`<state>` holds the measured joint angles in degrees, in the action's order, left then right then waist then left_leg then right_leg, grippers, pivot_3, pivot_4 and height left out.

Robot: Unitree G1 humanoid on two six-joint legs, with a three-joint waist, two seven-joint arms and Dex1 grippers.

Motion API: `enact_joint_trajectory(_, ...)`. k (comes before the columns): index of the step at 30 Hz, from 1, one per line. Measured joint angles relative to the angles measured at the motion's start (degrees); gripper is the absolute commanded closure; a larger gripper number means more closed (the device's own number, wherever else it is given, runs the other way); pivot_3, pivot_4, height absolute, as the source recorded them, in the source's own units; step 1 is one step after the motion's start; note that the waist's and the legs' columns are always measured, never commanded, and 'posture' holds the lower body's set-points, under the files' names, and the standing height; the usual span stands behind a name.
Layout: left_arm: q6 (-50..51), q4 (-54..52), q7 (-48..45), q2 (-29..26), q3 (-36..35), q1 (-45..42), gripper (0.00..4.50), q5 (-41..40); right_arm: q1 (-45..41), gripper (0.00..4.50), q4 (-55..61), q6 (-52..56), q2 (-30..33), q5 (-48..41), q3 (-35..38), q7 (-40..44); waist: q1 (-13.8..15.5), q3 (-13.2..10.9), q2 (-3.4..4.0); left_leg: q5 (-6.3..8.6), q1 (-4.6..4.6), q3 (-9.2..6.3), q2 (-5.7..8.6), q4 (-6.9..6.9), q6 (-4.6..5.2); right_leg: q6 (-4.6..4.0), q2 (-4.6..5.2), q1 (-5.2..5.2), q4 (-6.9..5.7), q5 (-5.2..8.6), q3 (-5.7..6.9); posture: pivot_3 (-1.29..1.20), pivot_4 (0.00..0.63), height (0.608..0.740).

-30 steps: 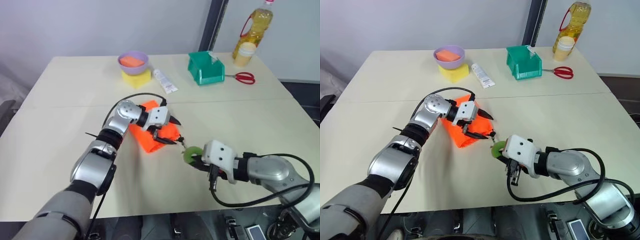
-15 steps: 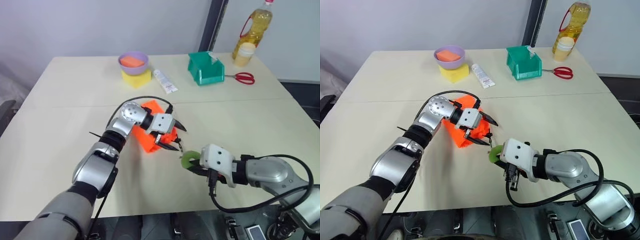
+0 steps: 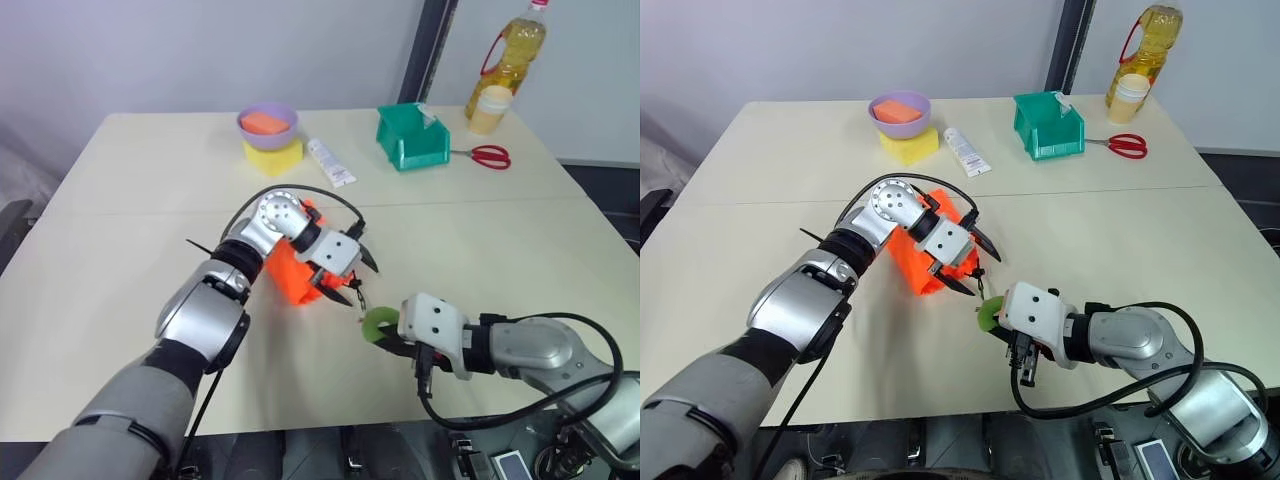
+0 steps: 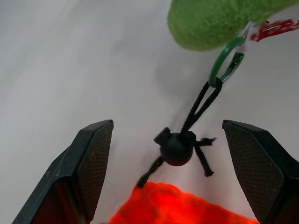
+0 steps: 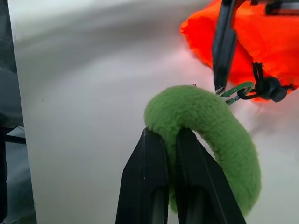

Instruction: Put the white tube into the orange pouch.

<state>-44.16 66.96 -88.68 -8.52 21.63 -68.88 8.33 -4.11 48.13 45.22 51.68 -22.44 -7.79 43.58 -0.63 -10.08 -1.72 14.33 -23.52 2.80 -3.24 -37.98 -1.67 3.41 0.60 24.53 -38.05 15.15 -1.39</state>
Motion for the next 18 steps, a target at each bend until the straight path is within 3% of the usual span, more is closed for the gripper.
enact_joint_trajectory(7,-1.9,1.3,-1.1,0.2,0.1,-1.2,0.51,1.2,0.3,4.5,0.0,0.1,0.0,0.6,-0.4,-0.6,-0.1,0.0,0.0,0.02,0.0,-0.01,0.0,0.0,0.03,0.0,-0.01,0.0,0.0,0.0,0.0,0.0,0.15,0.731)
enact_joint_trajectory(11,-2.5,1.9,-1.2,0.2,0.1,-1.2,1.77,1.4,0.3,4.5,0.0,0.1,0.0,0.9,-0.4,-0.6,0.0,0.0,0.0,0.02,0.0,-0.01,0.0,0.0,0.03,0.0,-0.01,0.0,0.0,0.0,0.0,0.0,0.15,0.731)
enact_joint_trajectory(14,-2.5,2.1,-1.4,0.2,0.1,-1.2,3.42,1.4,0.3,4.5,0.0,0.1,0.0,0.9,-0.4,-0.5,0.0,0.0,0.0,0.02,0.0,-0.01,0.0,0.0,0.03,0.0,0.0,0.0,0.0,0.0,0.0,0.0,0.15,0.731)
enact_joint_trajectory(16,-2.5,2.1,-1.5,0.2,0.1,-1.2,4.28,1.4,0.3,4.5,0.0,0.1,0.0,0.9,-0.4,-0.5,0.0,0.0,0.0,0.02,0.0,0.0,0.0,0.0,0.03,0.0,0.0,0.0,0.0,0.0,0.0,0.0,0.15,0.731)
enact_joint_trajectory(18,-2.5,2.1,-1.4,0.2,0.1,-1.2,4.29,1.6,0.3,4.5,0.0,0.1,0.0,0.9,-0.4,-0.5,0.0,0.0,0.0,0.02,0.0,-0.01,0.0,0.0,0.03,0.0,0.0,0.0,0.0,0.0,0.0,0.0,0.15,0.731)
